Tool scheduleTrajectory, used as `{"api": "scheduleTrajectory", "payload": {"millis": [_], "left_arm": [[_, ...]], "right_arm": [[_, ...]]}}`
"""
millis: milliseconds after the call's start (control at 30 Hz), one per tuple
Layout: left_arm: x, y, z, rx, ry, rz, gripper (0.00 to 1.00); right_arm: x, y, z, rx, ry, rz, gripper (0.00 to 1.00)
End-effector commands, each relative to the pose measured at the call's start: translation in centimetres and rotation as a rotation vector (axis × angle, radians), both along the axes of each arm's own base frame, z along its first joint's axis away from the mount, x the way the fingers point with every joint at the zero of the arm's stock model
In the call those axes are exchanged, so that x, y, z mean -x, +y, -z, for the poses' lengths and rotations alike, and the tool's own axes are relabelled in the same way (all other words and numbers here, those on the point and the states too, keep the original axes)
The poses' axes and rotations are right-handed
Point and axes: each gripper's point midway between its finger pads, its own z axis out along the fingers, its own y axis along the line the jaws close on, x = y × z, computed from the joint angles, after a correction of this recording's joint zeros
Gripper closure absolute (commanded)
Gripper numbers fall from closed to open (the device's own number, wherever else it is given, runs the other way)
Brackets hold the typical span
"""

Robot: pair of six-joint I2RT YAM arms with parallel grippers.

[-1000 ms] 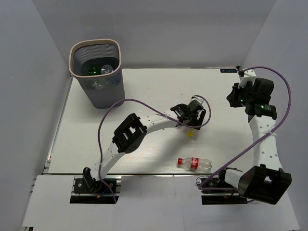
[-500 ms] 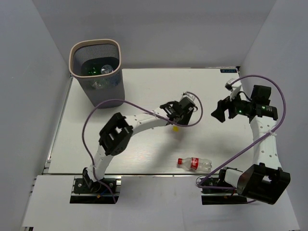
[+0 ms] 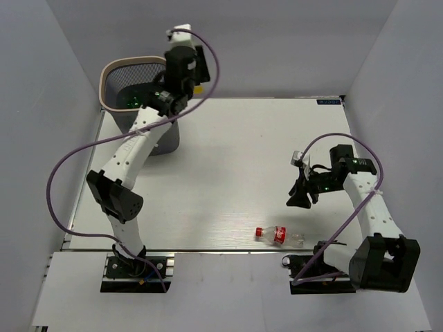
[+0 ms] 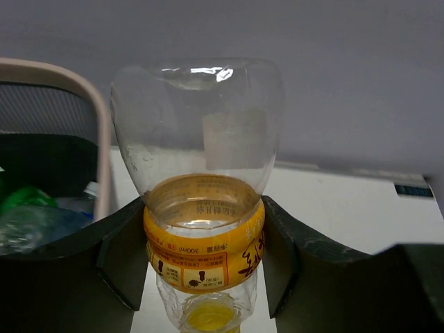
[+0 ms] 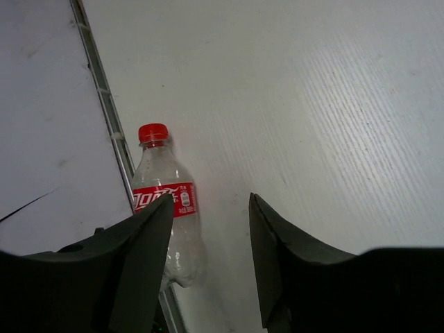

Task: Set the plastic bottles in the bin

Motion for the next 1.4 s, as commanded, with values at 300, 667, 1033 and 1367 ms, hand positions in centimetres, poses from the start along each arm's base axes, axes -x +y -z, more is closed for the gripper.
{"api": "scheduleTrajectory", "payload": {"millis": [300, 667, 1033, 1367], "left_arm": [[-0.8, 15.3, -2.9, 0.087, -0.024, -0.358, 0.58], [-0.7, 20.1, -1.4, 0.051, 0.024, -0.391, 0.0], [9.6, -1.9, 2.4, 0.127, 0.049, 0.898, 0.0], [20.5, -1.5, 14.8, 0.133, 0.315, 0.911, 0.0]], "right_arm": [[0.2, 1.8, 0.9, 0.059, -0.009, -0.025, 0.24], [0.1, 3.4, 2.7, 0.126, 0.039, -0.095, 0.17], [4.6, 4.3, 5.4, 0.262, 0.111, -0.327, 0.17], [8.4, 3.2, 7.2, 0.391, 0.157, -0.503, 0.17]]}}
